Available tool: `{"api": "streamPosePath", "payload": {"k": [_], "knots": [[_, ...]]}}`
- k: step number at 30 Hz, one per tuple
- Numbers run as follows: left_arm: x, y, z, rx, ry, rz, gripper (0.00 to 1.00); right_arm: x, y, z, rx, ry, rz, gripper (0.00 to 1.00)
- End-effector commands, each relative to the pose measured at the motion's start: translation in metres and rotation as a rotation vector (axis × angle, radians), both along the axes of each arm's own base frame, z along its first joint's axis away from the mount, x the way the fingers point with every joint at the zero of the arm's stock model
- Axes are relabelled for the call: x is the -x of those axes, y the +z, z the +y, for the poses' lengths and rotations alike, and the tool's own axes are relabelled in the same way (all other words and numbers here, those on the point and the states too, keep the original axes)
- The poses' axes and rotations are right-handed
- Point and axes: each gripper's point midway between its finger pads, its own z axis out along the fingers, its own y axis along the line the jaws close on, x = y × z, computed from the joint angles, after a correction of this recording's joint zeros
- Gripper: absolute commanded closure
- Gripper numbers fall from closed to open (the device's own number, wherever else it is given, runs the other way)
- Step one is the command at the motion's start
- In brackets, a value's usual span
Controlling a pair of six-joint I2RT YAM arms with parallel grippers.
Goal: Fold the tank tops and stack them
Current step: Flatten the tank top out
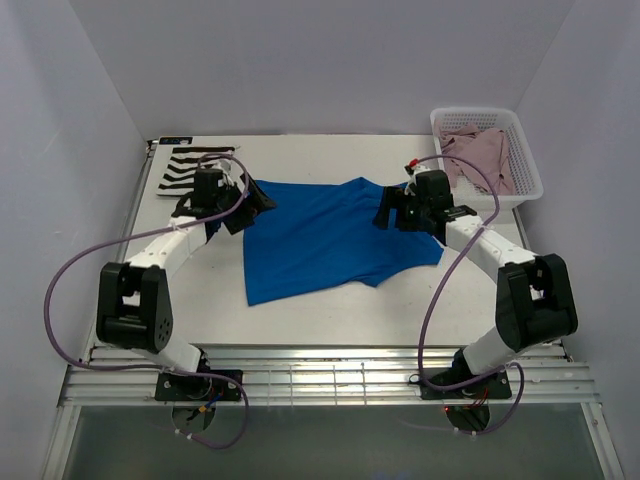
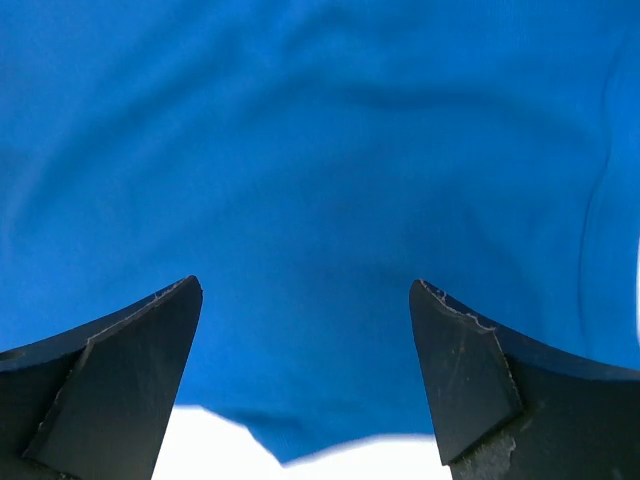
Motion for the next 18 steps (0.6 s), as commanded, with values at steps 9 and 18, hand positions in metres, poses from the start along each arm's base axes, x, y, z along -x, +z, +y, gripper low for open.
{"api": "streamPosePath", "payload": {"k": [9, 18], "knots": [[0.177, -0.058, 0.029, -0.077, 0.209, 0.32, 0.02, 0.137, -0.057, 0.009, 0.038, 0.14, 0.197, 0.1], [0.205, -0.087, 0.034, -0.087, 0.241, 0.427, 0.02, 0.161, -0.072, 0.029, -0.028, 0.176, 0.243, 0.06]]}}
